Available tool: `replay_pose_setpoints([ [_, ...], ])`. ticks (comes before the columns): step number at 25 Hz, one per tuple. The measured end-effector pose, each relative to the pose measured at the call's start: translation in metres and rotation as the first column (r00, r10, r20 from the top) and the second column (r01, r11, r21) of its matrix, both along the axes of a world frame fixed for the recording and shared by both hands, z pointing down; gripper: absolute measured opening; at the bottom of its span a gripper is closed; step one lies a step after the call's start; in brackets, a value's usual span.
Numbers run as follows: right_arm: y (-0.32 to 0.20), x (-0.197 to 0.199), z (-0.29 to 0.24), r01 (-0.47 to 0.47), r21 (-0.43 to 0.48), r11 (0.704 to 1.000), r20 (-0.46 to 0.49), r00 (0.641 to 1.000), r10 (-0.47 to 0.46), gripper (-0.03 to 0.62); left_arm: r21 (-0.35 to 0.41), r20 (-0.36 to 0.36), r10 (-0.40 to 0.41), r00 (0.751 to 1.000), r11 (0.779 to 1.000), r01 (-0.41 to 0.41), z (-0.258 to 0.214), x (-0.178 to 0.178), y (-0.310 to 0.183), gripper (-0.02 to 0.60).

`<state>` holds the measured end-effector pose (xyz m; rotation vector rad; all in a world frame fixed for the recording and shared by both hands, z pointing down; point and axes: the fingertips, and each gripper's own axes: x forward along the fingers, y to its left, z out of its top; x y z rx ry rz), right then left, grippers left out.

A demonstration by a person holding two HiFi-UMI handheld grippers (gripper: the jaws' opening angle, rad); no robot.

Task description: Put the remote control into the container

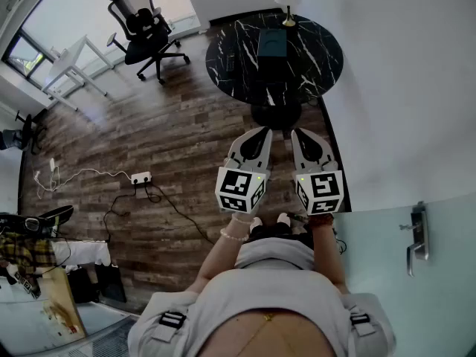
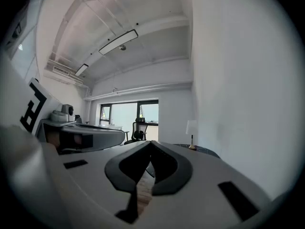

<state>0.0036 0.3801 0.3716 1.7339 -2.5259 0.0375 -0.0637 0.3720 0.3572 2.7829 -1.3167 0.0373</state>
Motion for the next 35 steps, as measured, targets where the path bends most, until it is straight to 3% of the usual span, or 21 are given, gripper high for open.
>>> replay_pose_setpoints([
  [35,-0.031,0.028,0.011,0.089,-0.024,0.996,0.038,0.995,-0.088,0.011,-0.034,0.006,-0.083,0.997,0.996,0.083,0.014,0.031,-0.019,0.002],
])
